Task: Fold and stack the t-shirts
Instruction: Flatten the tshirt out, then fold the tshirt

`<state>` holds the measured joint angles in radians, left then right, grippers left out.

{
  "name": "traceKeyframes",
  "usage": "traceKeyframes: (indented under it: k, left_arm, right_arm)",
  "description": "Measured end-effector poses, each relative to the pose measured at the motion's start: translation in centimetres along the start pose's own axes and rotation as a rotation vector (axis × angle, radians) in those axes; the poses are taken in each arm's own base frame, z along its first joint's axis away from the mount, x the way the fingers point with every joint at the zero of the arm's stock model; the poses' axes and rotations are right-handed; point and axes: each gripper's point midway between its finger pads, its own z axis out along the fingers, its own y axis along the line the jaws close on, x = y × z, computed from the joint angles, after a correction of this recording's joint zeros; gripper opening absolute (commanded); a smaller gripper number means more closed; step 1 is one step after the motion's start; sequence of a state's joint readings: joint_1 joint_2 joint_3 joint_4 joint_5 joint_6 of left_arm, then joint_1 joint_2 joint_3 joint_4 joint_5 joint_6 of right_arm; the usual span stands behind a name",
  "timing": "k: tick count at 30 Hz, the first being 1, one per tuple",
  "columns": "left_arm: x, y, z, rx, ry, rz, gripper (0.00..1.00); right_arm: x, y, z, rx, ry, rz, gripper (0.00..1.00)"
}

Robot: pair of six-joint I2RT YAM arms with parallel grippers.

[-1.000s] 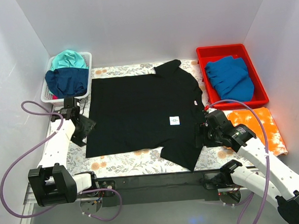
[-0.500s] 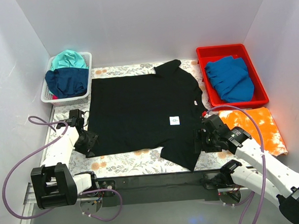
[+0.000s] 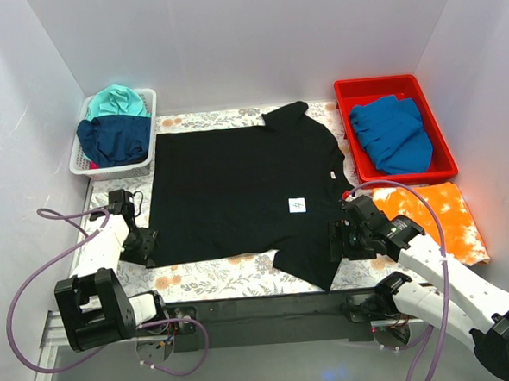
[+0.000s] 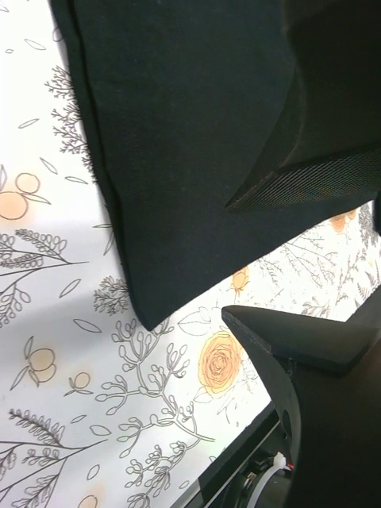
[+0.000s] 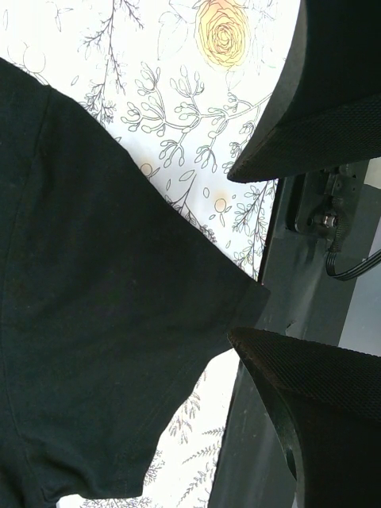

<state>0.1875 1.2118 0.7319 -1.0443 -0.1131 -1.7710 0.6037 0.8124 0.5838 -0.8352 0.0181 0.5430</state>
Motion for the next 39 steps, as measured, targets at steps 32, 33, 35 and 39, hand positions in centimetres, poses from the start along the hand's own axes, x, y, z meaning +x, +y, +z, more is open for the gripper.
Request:
traceKeyframes:
  k: [32,33,35,39]
  left_arm:
    - [0.9,1.1,3.4,-0.068,0.121,-0.119,0.35]
    - [0.9,0.9,3.5,-0.060,0.122,-0.117,0.31]
    - [0.8,0.7,3.5,-0.047,0.124,-0.118,0.24]
    - [0.7,0.7,3.5,-0.041,0.126,-0.109,0.13]
  right_arm:
    - [-0.2,0.1,0.2,0.022,0.028,0.009,0.79]
    - [-0.2,0.1,0.2,0.022,0.027,0.009,0.79]
    - [-0.3,0.1,0.1,0.022,0.025,0.009,0.79]
    - [-0.4,0.1,0.1,0.026,0.023,0.011,0.79]
